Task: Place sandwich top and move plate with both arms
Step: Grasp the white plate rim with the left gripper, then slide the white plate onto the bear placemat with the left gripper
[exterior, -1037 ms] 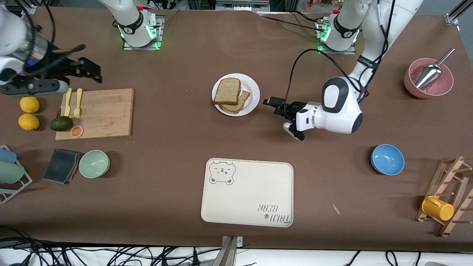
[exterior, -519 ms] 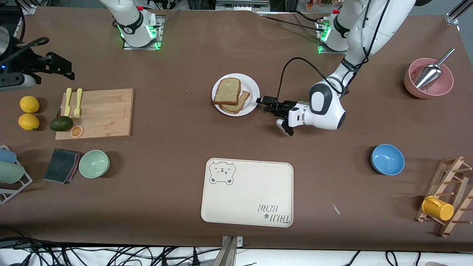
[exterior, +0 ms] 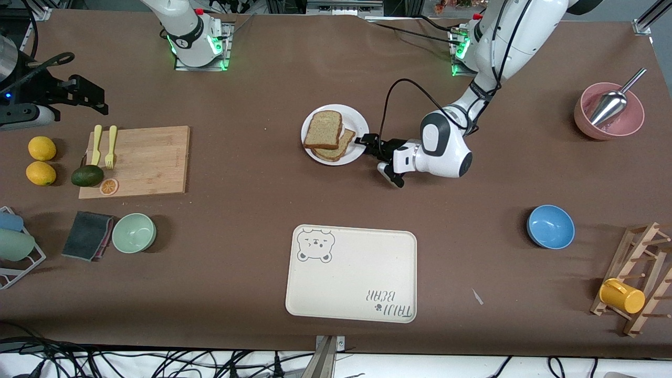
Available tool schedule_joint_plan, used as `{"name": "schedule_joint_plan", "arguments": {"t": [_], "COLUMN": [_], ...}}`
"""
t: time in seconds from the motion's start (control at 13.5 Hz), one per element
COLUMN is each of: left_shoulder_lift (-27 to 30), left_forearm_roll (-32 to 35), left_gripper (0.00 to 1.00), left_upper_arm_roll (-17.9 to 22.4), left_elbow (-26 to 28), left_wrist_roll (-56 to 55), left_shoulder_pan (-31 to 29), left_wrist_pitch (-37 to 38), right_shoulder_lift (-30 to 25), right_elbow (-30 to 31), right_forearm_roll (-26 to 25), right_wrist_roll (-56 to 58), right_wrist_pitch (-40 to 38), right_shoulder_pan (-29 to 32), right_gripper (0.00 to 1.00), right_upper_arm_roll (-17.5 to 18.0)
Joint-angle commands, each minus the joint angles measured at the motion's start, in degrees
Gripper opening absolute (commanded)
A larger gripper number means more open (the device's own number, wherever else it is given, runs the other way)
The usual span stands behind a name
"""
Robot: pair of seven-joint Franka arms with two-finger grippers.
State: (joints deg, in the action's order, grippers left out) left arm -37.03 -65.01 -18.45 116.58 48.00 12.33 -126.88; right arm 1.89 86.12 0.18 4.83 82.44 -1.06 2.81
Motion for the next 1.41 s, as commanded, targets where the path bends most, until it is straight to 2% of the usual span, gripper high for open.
{"name": "schedule_joint_plan", "arguments": {"t": [0.0,0.3,0.74,0.96,1.11,1.33], "left_shoulder_lift": [-0.94,-2.09,-1.21,-1.64,-2.08,-4.71], "left_forearm_roll": [-2.40,-2.40,-2.40,-6.09,-5.92,-6.01], "left_gripper": [0.25,0.02,0.00,0.00,0.00,0.00], "left_upper_arm_roll": [0.00,0.00,-0.09,-0.01,0.26,1.92], "left_elbow": [0.23,0.05,-0.74,-7.30,-13.19,-19.96], "left_wrist_roll": [4.90,8.87,8.00,4.50,-2.34,-7.03], "left_shoulder_pan": [0.24,-0.46,-3.27,-4.15,-4.15,-4.24], "left_wrist_pitch": [-0.82,-0.82,0.84,1.02,1.02,0.14], "right_shoulder_lift": [-0.31,-0.14,0.04,0.04,0.04,0.04], "right_elbow": [0.37,0.37,-0.77,-0.77,-0.77,-0.77], "right_forearm_roll": [-0.97,-1.23,-1.06,-1.50,-1.50,-1.59], "right_wrist_roll": [0.89,0.19,0.45,0.54,0.54,0.54], "right_wrist_pitch": [0.27,0.18,0.27,0.09,0.09,-0.08], "right_shoulder_pan": [0.45,0.71,1.24,1.24,1.15,1.15], "right_gripper": [1.00,1.00,1.00,1.00,1.00,1.00], "right_upper_arm_roll": [0.44,0.18,-1.40,-1.40,-1.40,-1.40]}}
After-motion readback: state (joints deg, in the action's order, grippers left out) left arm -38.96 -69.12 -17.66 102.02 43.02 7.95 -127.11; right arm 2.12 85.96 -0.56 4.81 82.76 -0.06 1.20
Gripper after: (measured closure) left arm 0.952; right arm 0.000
